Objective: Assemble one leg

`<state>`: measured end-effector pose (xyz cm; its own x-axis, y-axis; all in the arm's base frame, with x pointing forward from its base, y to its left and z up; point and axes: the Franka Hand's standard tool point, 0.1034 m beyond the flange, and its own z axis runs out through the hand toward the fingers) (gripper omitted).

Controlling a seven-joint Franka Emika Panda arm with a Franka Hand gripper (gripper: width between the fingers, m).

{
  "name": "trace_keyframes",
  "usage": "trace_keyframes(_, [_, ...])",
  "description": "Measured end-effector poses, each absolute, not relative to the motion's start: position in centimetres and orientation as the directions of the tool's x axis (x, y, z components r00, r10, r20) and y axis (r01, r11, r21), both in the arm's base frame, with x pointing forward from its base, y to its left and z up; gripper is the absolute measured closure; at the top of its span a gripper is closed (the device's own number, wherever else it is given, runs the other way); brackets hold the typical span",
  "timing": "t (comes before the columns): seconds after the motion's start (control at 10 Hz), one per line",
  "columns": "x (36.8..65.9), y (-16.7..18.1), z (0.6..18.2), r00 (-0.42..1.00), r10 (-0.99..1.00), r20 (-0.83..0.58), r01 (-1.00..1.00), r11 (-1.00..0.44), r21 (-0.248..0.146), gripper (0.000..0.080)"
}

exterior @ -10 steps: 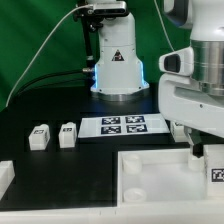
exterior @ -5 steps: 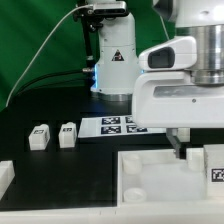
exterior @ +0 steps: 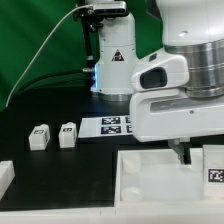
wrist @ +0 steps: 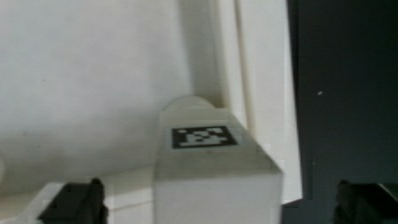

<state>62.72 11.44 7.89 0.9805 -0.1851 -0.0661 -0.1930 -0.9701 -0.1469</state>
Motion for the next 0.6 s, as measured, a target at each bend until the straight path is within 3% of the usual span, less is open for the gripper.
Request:
trace_keyframes(0.4, [62.73,12.04,7.40,0.980,-0.190,-0.056,-0.195,-0.974,-0.114,0.0175])
trace_keyframes(0.6, [62.71,11.97,7.36,0.974,-0.216,-0.060,-0.222,-0.969,-0.112,0.0443])
